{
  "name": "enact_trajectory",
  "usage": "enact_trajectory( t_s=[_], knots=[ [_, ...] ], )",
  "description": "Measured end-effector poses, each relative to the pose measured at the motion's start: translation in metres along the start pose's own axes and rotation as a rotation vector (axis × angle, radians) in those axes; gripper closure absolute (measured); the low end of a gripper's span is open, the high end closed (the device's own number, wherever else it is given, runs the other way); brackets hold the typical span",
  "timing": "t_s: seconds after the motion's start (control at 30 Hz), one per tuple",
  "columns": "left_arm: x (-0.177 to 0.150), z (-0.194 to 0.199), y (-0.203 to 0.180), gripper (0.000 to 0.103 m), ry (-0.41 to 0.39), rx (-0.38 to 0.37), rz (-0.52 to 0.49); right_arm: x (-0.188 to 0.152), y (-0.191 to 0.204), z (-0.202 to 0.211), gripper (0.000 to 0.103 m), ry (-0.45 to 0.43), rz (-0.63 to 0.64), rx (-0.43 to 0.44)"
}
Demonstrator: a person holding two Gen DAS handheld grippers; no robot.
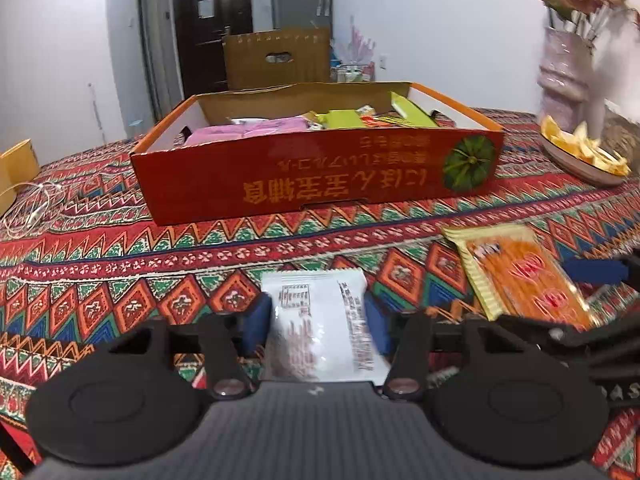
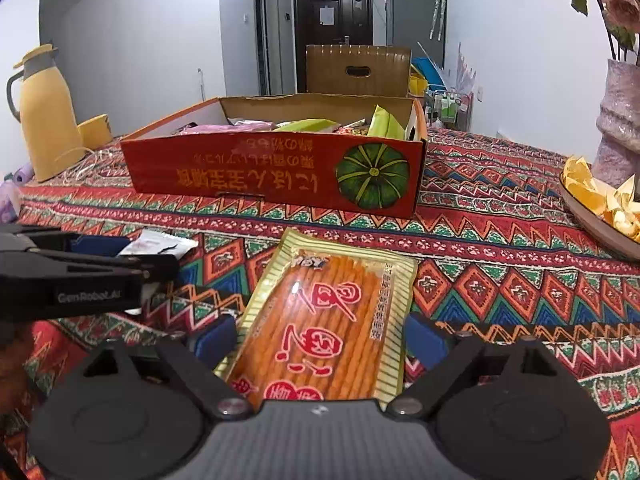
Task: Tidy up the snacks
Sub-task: 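Grasp the orange stick-snack packet with the right gripper while the left grasps a white packet, then carry the orange and white packets into the box and open both grippers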
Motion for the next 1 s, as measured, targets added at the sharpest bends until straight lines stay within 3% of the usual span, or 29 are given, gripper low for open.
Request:
enact_trajectory(
  t_s=[0.13,0.37,0.67,0.83,1.0],
  knots=[
    [-0.007,0.020,-0.001,0.059,0.005,-0.030,0.003,-0.002,0.002,0.008,0.042,-0.012,0.021,0.033],
    [-0.032,0.082,0.013,0.060,-0.023,-0.032,0.075,-0.013,0.008,0.027,0.054,-0.018,0.022,0.035],
    [-0.083,0.167,0.051,0.060,-0.059,-0.024,0.210,-0.072,0.057,0.104,0.057,-0.020,0.116,0.004],
    [-0.109,0.191,0.054,0.059,-0.053,-0.022,0.209,-0.104,0.070,0.146,0.057,-0.015,0.033,0.077],
    [-0.124,0.204,0.056,0.059,-0.056,-0.025,0.209,-0.117,0.079,0.173,0.057,-0.026,0.035,0.054]
  ],
)
Point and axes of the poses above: each gripper's, at about its wrist camera, not at the fingertips, and z roughly against the way its jaws point, y to its left, x to its top, the point moved 4 cm from there along -z, roughly the way its jaws point, and after that the axes turned 5 degrees about x, right-handed, at the moved point
